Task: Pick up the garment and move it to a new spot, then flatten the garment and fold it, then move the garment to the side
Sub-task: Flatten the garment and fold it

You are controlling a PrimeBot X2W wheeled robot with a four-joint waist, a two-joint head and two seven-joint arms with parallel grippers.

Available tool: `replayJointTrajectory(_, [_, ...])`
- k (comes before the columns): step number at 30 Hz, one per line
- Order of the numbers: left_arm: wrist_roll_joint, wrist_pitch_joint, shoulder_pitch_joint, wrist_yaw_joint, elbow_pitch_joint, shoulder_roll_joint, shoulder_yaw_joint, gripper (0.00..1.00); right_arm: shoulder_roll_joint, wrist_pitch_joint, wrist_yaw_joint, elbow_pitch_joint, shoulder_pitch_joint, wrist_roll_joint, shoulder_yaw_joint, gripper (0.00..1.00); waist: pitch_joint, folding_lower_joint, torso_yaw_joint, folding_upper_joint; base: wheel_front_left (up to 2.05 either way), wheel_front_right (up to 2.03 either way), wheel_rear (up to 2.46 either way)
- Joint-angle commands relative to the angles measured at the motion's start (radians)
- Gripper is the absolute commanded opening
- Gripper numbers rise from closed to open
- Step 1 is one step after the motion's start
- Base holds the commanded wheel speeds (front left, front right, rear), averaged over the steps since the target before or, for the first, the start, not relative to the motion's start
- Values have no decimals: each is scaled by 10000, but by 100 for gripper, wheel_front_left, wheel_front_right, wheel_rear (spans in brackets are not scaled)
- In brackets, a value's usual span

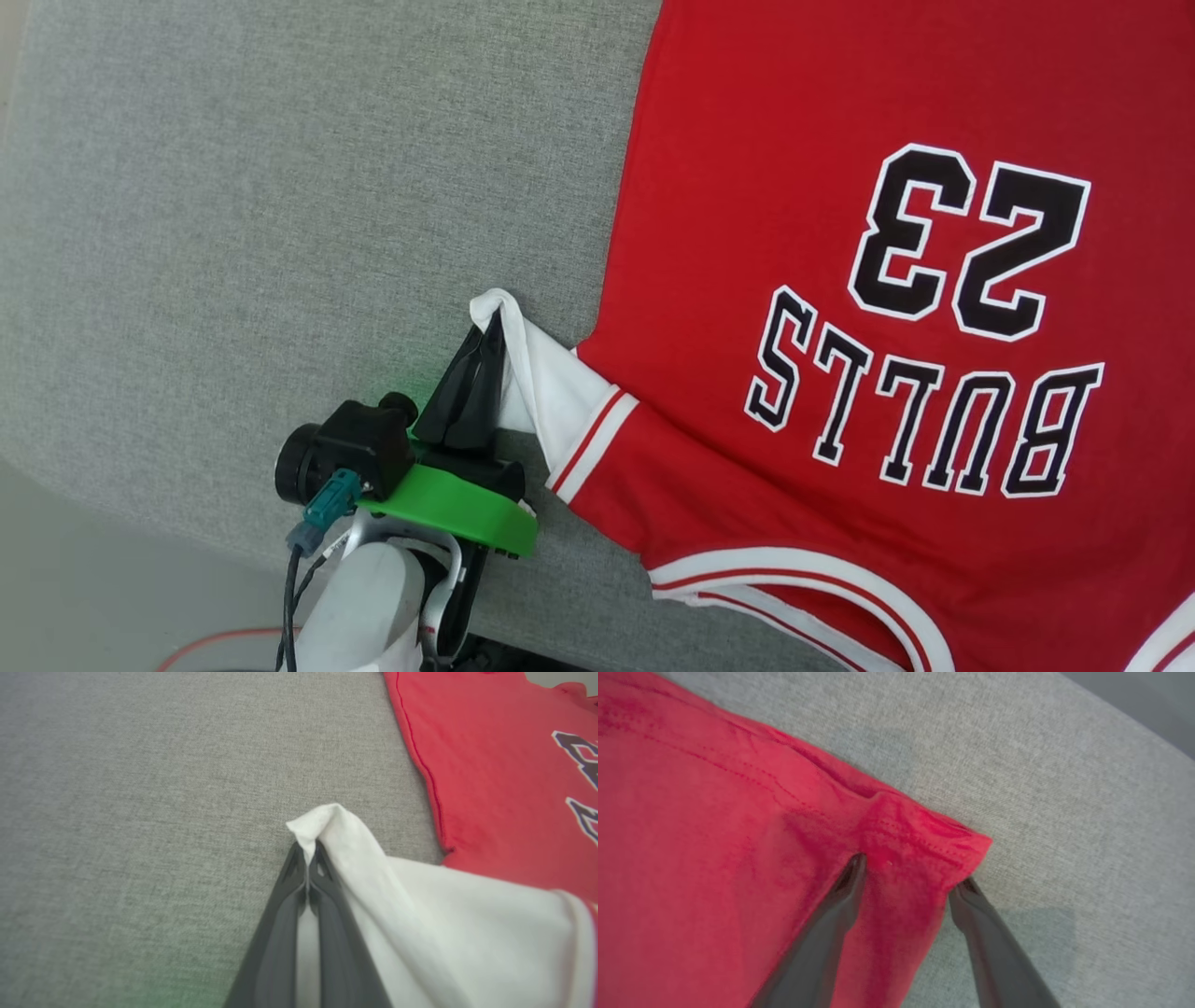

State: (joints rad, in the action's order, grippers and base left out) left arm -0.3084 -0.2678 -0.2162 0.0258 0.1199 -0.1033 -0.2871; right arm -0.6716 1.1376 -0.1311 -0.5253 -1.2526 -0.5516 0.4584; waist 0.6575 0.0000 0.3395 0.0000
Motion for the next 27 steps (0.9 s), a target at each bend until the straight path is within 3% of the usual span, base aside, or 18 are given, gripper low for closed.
replayJointTrajectory(1, [116, 60, -28, 21, 183, -3, 122, 0, 8, 103, 4, -397, 643, -71, 290, 0, -113, 0, -91, 0, 0, 0, 0])
replayJointTrajectory(7, [308, 60, 145, 153, 314, 55, 400, 0, 75, -530, 4, -445, 597, -188, 209, 0, -620, 0, -339, 0, 0, 0, 0])
replayJointTrajectory(15, [467, 60, 731, 207, 472, -4, 723, 0, 60, -1887, 4, -285, 1180, -703, 988, 0, -1996, 0, -893, 0, 0, 0, 0])
replayJointTrajectory(17, [502, 60, 1092, 204, 560, -120, 823, 0, -386, -2630, 4, 72, 1768, -1316, 1405, 0, -2746, 0, -1106, 0, 0, 0, 0])
replayJointTrajectory(18, [492, 60, 1475, 166, 625, -235, 877, 0, -1142, -3443, 4, 644, 2712, -2144, 1599, 0, -3381, 0, -1289, 0, 0, 0, 0])
replayJointTrajectory(27, [327, 118, 2276, -88, 631, -426, 1083, 0, -2477, -4821, 4, 1843, 5660, -3516, 1466, 0, -4496, 0, -1815, 0, 0, 0, 0])
